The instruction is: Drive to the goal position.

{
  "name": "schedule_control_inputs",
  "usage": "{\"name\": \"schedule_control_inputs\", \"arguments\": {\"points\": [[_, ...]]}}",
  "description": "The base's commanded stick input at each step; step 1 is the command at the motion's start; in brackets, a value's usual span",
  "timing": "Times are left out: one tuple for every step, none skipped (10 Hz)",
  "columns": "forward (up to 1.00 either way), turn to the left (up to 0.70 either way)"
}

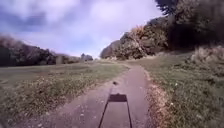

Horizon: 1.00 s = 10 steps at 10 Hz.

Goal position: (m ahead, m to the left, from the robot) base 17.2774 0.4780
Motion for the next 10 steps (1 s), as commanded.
{"name": "schedule_control_inputs", "arguments": {"points": [[0.04,0.00],[0.04,0.00],[0.04,0.00],[0.04,0.00],[0.04,0.00],[0.04,0.00],[0.04,0.00],[0.04,0.00],[0.04,0.00],[0.04,0.00]]}}
